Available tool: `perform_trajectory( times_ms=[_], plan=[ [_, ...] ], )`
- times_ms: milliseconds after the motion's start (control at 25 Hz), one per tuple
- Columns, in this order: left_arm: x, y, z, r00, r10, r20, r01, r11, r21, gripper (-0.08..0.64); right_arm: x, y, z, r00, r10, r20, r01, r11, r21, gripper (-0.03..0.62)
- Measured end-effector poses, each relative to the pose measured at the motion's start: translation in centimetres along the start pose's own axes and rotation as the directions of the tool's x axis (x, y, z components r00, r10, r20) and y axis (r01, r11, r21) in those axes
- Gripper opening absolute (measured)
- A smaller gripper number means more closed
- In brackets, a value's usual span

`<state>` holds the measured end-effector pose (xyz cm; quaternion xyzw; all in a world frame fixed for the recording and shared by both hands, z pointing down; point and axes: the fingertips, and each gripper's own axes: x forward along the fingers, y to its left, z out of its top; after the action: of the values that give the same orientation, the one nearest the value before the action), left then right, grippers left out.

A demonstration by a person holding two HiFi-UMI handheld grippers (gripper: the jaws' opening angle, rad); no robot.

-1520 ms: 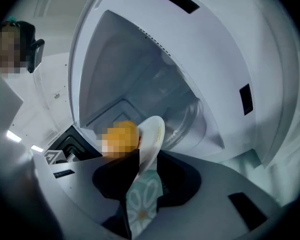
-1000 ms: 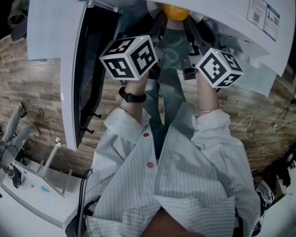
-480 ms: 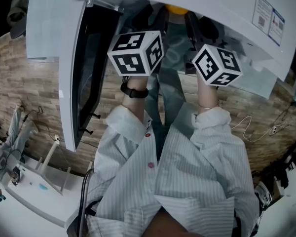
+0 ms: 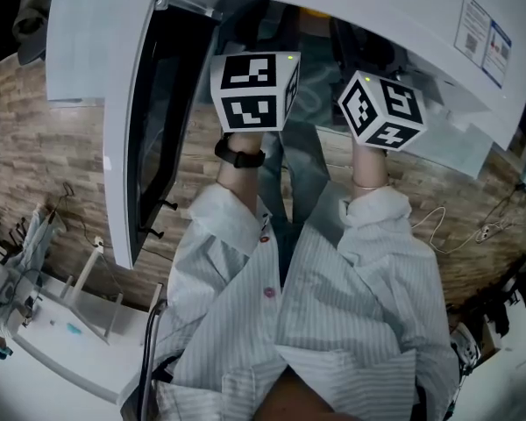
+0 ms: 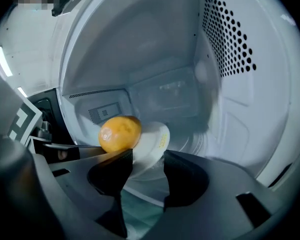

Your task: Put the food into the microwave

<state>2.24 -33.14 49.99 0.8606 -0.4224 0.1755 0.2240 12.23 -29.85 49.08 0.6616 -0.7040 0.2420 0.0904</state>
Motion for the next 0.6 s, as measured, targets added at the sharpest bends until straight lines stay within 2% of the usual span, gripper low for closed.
perform_trajectory(
  times_ms=[120,320,440,600],
  plan=[
    [-0.11,0.27,0.11,1.000,-0.001,0.002,0.001,1.000,-0.007,0.144,0.02,0.09,-0.07,1.000,-0.012,-0.009,0.011,1.000,-0.018,0.196],
    [-0.07,-0.35,0.35,1.000,-0.006,-0.006,0.006,0.999,0.040,0.144,0.02,-0.35,-0.09,0.998,-0.053,-0.021,0.052,0.997,-0.050,0.215],
    [0.03,-0.51,0.54,1.000,-0.011,-0.004,0.012,0.999,0.040,0.144,0.00,-0.54,-0.23,0.996,-0.082,-0.032,0.079,0.993,-0.092,0.225],
    [0.05,-0.36,0.58,1.000,-0.013,-0.002,0.014,0.999,0.040,0.144,0.02,-0.59,-0.21,0.994,-0.106,-0.035,0.102,0.990,-0.100,0.238]
  ],
)
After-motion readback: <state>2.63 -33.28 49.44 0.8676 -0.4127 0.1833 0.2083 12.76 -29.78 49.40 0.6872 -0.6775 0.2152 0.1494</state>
